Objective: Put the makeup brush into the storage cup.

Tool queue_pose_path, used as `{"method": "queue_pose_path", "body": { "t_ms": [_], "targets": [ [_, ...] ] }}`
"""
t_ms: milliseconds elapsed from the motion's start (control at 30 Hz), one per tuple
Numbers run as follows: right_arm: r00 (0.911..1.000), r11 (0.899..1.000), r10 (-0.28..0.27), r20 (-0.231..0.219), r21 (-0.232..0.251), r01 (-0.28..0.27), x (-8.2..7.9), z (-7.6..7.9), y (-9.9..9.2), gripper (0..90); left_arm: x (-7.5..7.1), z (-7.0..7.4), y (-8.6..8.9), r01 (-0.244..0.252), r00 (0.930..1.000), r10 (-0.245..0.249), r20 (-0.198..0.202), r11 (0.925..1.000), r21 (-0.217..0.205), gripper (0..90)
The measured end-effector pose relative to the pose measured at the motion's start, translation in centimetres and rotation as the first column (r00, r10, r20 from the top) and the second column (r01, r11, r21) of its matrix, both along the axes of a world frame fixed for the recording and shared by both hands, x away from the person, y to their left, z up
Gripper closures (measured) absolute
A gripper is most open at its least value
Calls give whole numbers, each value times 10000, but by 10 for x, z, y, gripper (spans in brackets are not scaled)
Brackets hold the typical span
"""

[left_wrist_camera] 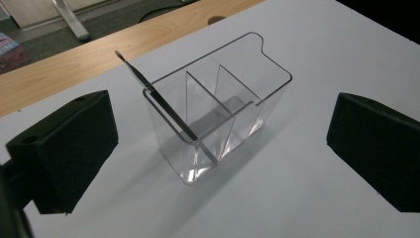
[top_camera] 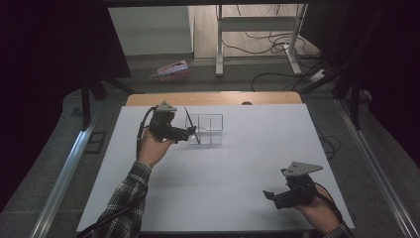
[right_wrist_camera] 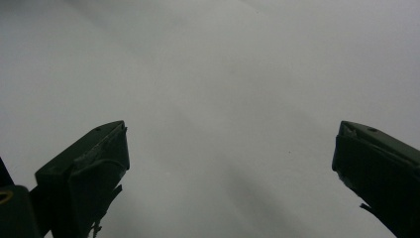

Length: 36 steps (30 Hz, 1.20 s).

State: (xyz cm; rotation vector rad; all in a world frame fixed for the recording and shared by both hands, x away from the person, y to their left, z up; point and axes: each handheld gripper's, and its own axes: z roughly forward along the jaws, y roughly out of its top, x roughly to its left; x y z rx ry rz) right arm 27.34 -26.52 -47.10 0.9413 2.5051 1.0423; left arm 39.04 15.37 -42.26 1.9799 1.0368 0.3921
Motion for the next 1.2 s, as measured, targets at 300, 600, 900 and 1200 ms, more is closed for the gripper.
{"method": "queue_pose_path", "body": {
  "t_ms": [300, 600, 900, 1200],
  "targets": [
    [10000, 10000, 7, 35, -1, -7, 0, 0, 0, 13, -8, 1, 2, 80, 9999, -79, 74, 9999, -69, 0],
    [10000, 10000, -33, 13, 54, 33, 0, 1, 0, 13, -18, -2, 8, 70, 9999, -67, 105, 9996, -268, 0],
    [10000, 10000, -27, 16, 44, 26, 0, 0, 0, 13, -31, -5, 15, 95, 9999, -91, 114, 9993, -356, 0],
    [10000, 10000, -14, 25, -9, 14, -1, 1, 0, 14, -45, -10, 22, 65, 9999, -59, 129, 9986, -518, 0]
  ]
}}
